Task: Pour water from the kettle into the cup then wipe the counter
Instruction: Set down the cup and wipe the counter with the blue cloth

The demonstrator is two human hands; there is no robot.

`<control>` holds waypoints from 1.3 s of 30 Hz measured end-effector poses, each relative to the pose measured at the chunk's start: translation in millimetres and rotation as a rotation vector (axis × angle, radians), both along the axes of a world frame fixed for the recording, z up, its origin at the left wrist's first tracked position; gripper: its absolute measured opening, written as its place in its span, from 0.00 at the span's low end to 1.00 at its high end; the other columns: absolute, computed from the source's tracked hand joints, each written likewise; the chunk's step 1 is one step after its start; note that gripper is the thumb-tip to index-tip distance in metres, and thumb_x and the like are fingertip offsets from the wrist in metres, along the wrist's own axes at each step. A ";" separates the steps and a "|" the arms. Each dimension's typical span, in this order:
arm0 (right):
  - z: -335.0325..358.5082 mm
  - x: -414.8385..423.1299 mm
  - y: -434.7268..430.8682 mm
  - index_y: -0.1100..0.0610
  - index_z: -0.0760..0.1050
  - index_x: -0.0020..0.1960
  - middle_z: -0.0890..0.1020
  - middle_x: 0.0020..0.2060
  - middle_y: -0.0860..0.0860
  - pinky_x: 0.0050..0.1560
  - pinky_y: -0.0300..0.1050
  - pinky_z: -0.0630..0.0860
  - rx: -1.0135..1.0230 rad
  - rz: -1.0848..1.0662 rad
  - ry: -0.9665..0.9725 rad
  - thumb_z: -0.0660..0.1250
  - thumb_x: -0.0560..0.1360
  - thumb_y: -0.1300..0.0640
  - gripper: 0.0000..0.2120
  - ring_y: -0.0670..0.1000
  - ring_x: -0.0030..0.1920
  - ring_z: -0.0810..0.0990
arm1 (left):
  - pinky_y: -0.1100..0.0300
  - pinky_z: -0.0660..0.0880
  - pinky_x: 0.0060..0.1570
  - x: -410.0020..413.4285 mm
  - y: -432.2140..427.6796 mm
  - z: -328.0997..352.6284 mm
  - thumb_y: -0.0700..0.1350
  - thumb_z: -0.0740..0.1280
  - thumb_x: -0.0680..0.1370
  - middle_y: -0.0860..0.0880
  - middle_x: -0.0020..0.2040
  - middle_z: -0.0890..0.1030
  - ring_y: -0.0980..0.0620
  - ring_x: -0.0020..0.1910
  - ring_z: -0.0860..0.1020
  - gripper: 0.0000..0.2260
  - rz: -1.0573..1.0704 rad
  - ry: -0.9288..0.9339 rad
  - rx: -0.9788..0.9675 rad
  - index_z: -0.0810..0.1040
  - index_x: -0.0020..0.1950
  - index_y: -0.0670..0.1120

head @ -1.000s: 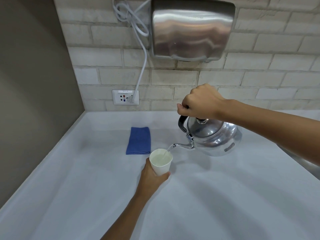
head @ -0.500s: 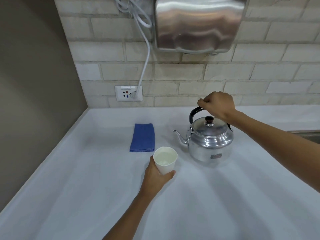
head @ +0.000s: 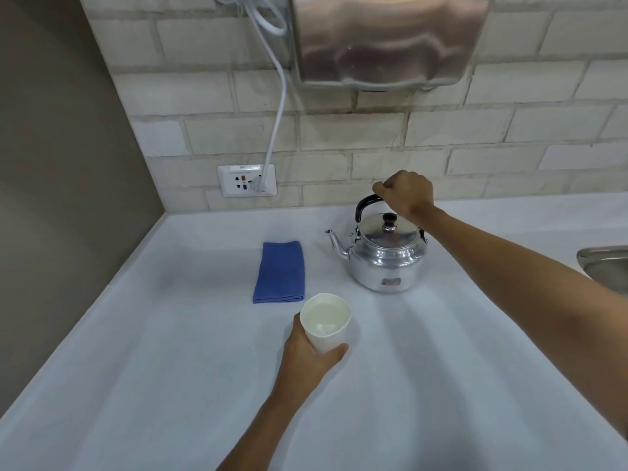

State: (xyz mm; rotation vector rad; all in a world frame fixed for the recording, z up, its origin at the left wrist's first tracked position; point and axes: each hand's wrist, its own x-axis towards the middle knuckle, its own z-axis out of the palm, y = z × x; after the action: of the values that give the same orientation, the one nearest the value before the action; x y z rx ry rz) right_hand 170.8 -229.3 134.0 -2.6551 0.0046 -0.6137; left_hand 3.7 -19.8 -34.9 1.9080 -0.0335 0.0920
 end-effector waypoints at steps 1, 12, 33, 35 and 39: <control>-0.9 4.0 1.1 0.56 0.56 0.21 0.59 0.18 0.50 0.26 0.42 0.56 0.001 -0.002 0.004 0.61 0.70 0.55 0.22 0.51 0.22 0.58 | 0.67 0.67 0.49 0.2 0.3 -0.2 0.50 0.78 0.61 0.63 0.51 0.72 0.59 0.52 0.72 0.34 -0.002 0.002 -0.001 0.62 0.58 0.61; -12.7 31.3 9.1 0.56 0.55 0.21 0.58 0.19 0.51 0.26 0.42 0.55 0.016 -0.013 0.015 0.60 0.70 0.55 0.22 0.51 0.23 0.57 | 0.66 0.68 0.51 0.9 0.6 0.1 0.51 0.78 0.61 0.59 0.56 0.72 0.58 0.54 0.72 0.34 -0.012 0.003 -0.006 0.62 0.59 0.60; -178.1 -161.8 32.7 0.57 0.51 0.74 0.54 0.76 0.55 0.75 0.48 0.48 -0.121 0.127 0.349 0.47 0.78 0.43 0.29 0.55 0.76 0.49 | 0.75 0.48 0.63 -26.8 101.7 8.2 0.51 0.71 0.70 0.61 0.73 0.48 0.67 0.69 0.50 0.36 -0.170 0.019 0.351 0.53 0.71 0.56; -187.8 -163.7 37.0 0.57 0.42 0.75 0.45 0.76 0.54 0.76 0.49 0.42 -0.170 0.073 0.402 0.41 0.77 0.41 0.32 0.53 0.76 0.42 | 0.69 0.52 0.65 -5.6 115.0 19.4 0.50 0.69 0.72 0.59 0.74 0.53 0.65 0.69 0.54 0.32 -0.077 0.009 0.352 0.56 0.72 0.54; -190.2 -161.9 44.2 0.58 0.37 0.74 0.42 0.76 0.55 0.75 0.50 0.38 -0.230 0.051 0.410 0.21 0.66 0.35 0.43 0.53 0.76 0.39 | 0.63 0.55 0.66 53.3 104.9 33.6 0.51 0.64 0.76 0.54 0.75 0.55 0.56 0.73 0.56 0.30 -0.098 0.003 0.369 0.54 0.74 0.51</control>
State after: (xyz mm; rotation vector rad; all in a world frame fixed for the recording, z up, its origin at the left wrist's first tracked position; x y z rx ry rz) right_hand 8.9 -185.1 -56.3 -2.9460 -0.0167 -0.0458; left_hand 57.1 85.1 -1.3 2.2712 -0.1511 0.0166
